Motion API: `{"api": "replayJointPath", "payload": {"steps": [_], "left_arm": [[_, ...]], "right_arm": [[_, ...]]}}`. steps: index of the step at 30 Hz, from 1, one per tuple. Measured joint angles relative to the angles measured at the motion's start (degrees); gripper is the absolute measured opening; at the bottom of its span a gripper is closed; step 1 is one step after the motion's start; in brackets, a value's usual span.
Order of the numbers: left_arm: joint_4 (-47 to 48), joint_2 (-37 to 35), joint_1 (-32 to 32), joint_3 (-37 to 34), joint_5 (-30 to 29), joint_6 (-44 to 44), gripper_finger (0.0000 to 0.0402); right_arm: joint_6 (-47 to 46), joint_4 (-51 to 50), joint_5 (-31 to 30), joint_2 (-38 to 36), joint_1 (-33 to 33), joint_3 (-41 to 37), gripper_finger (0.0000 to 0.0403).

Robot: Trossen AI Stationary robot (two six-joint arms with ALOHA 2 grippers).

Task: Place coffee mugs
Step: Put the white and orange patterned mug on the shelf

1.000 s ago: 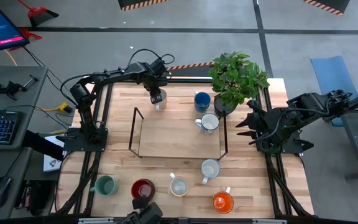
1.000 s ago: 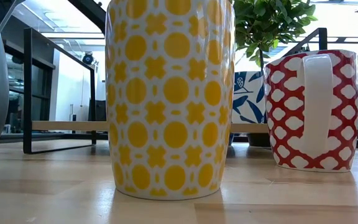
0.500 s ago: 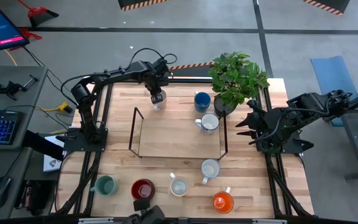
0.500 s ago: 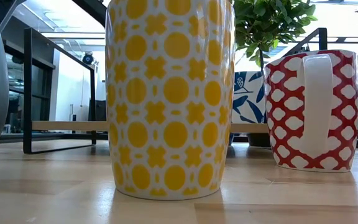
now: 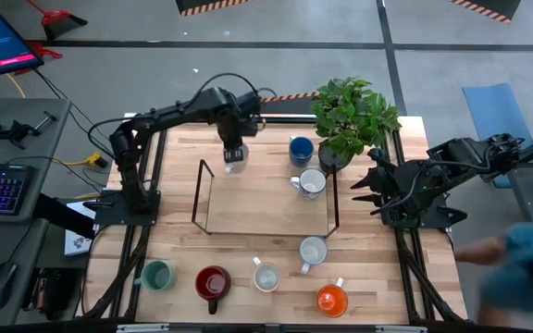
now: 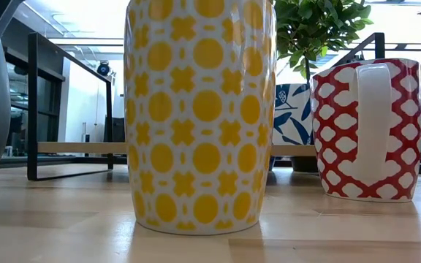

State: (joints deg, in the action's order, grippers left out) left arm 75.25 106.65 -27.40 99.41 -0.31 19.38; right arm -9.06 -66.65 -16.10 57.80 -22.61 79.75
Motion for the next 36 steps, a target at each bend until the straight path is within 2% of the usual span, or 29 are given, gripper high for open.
{"api": "replayJointPath", "payload": {"steps": [3, 10, 15, 23, 30, 36], "left_arm": [[2.79, 0.00, 3.05, 0.01, 0.03, -1.75, 0.0010], [1.03, 0.00, 11.19, 0.01, 0.01, -5.75, 0.0010], [4.23, -0.14, 17.39, 0.01, 0.08, -4.36, 0.0010], [3.79, -3.22, 25.49, -0.55, -1.17, -7.86, 0.0009], [-0.82, -9.48, 31.57, -9.75, -6.13, -15.83, 0.0009], [-6.65, -15.15, 33.64, -16.20, -7.83, -20.52, 0.0009]], "right_arm": [[0.01, 0.00, 0.00, 0.00, 0.02, 0.00, 0.0106], [-0.04, 0.01, 0.00, 0.00, 0.02, 0.00, 0.0106], [-1.57, -0.01, -0.02, 0.00, 0.00, 0.00, 0.0106], [-1.46, -0.13, 0.00, 0.54, 0.00, 0.07, 0.0106], [-0.98, -0.53, -0.18, 2.23, -0.04, 0.07, 0.0106], [0.45, -0.36, -0.16, 3.75, -0.04, 0.07, 0.0106]]}}
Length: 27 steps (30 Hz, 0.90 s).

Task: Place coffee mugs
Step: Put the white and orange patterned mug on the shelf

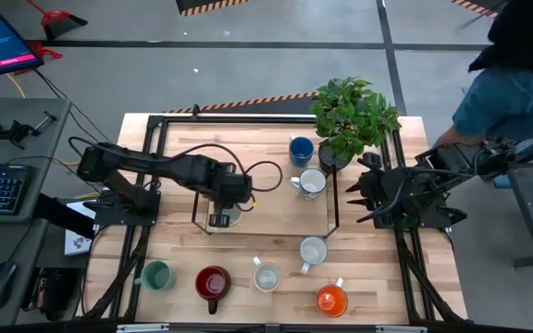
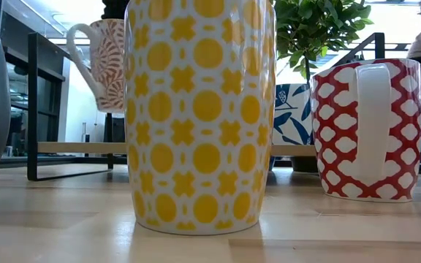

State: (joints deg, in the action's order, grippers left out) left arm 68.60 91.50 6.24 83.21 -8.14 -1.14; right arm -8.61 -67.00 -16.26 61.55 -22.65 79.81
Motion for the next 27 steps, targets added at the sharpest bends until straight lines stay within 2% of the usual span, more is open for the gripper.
{"api": "replayJointPath", "payload": {"steps": [7, 12, 27], "left_arm": [[-0.32, -1.58, 0.51, -6.03, 0.00, -3.22, 0.0009], [-3.91, -1.53, -0.37, -7.99, 0.16, 0.00, 0.0009], [-3.44, -1.52, -12.26, -8.08, 1.12, 12.36, 0.0009]], "right_arm": [[-0.38, 0.07, 0.18, 2.21, 0.00, 0.00, 0.0106], [-0.36, 0.28, 0.18, 3.35, 0.00, 0.00, 0.0106], [-0.40, 0.57, 0.32, 3.66, 0.00, -0.01, 0.0106]]}}
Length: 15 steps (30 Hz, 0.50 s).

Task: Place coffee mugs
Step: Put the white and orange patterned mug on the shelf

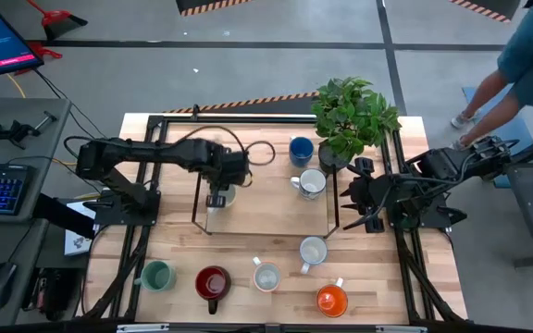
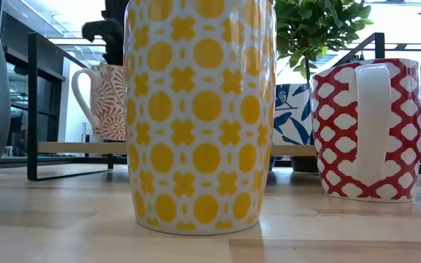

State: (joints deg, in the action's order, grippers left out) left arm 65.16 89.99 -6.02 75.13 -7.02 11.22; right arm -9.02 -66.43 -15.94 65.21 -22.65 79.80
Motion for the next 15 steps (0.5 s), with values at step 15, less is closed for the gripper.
{"api": "replayJointPath", "payload": {"steps": [15], "left_arm": [[-2.29, 0.10, -9.87, -0.09, 5.71, 9.12, 0.0009]], "right_arm": [[-0.15, -0.17, 0.36, 0.00, 0.00, -0.01, 0.0106]]}}
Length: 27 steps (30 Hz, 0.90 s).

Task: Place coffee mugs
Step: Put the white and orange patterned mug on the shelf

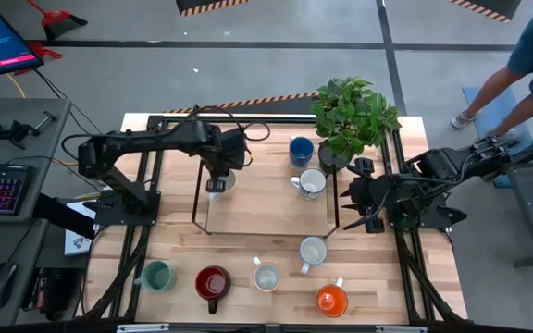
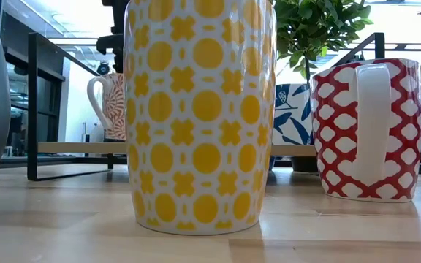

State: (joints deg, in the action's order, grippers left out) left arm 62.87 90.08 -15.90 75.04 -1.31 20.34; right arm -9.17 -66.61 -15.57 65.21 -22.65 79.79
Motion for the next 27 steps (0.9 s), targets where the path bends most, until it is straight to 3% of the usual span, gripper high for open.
{"api": "replayJointPath", "payload": {"steps": [14, 21, 27], "left_arm": [[-2.44, 0.07, -0.33, -2.71, 0.99, 0.76, 0.0011], [-2.41, 0.07, -0.66, -2.71, 1.01, -1.31, 0.0068], [-2.53, 0.07, -0.99, -2.71, 0.98, -2.63, 0.0089]], "right_arm": [[0.09, -0.02, -0.02, -0.02, -0.02, -0.04, 0.0106], [-0.44, -0.02, 0.62, -0.02, 0.00, -0.04, 0.0106], [-0.44, -0.04, 2.10, -0.02, -0.02, -0.04, 0.0106]]}}
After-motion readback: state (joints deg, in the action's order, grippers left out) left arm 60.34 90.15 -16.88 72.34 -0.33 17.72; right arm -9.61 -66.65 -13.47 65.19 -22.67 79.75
